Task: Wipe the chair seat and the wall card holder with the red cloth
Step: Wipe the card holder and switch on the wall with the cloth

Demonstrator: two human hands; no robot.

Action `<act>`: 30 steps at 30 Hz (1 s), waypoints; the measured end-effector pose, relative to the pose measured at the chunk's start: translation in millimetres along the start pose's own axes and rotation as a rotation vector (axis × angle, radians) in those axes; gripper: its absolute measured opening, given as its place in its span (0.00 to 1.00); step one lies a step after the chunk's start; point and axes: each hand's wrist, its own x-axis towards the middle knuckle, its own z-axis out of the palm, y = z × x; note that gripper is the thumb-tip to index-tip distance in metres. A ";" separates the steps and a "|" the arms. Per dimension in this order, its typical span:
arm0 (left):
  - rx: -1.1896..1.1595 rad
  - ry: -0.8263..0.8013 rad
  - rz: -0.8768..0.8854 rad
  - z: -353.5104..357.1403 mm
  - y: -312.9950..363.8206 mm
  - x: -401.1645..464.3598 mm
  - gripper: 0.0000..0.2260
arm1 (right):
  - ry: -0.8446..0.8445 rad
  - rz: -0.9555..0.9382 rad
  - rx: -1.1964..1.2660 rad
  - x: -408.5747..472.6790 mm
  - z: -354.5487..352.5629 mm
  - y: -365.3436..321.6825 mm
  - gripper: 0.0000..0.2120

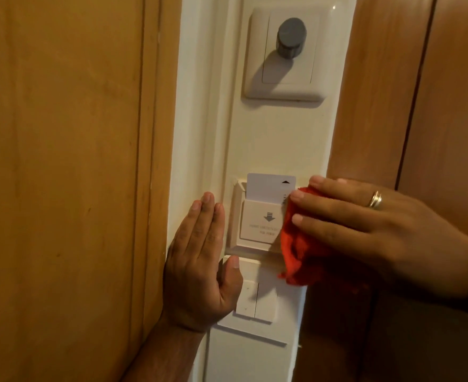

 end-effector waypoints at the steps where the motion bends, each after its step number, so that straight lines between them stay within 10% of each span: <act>1: 0.001 -0.003 -0.002 0.0 -0.5 -0.2 0.28 | 0.006 -0.013 -0.007 -0.8 1.8 -4.0 0.26; 30: -0.022 0.039 0.015 2.2 -1.0 -0.4 0.27 | -0.247 -0.125 0.115 66.8 -30.6 -31.9 0.25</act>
